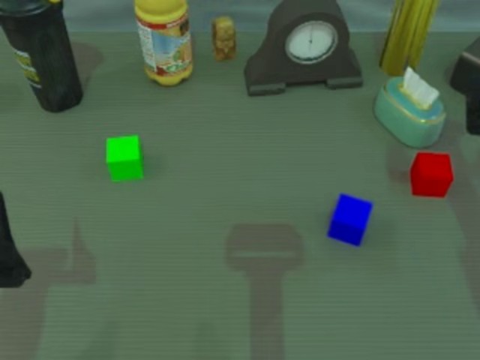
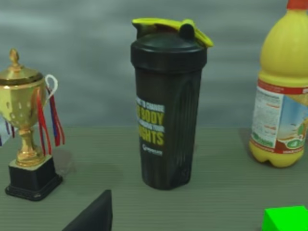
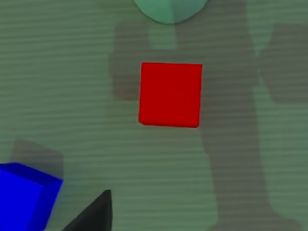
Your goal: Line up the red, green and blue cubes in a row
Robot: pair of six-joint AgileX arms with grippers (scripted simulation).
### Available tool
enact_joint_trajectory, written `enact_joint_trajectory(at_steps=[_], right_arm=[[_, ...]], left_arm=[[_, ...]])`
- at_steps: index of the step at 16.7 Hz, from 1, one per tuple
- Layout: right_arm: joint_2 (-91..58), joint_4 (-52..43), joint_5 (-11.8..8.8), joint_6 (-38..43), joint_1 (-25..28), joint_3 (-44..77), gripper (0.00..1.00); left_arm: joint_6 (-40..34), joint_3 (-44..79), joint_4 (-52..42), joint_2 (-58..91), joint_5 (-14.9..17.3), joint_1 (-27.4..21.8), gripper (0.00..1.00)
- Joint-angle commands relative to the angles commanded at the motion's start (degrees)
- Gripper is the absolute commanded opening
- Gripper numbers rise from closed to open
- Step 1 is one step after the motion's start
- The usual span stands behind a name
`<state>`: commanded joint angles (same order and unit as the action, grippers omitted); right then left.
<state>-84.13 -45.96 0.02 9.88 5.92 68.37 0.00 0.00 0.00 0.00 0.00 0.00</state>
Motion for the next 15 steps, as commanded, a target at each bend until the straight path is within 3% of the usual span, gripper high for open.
enact_joint_trajectory(at_steps=[8,15], right_arm=[[-35.07,-19.16,0.13,4.21,2.46,29.80,1.00],[-41.86,-22.81,0.15,5.10,3.01,36.39,1.00]], left_arm=[[0.00,0.00,0.00,0.00,0.00,0.00,1.00],[0.00,0.00,0.00,0.00,0.00,0.00,1.00]])
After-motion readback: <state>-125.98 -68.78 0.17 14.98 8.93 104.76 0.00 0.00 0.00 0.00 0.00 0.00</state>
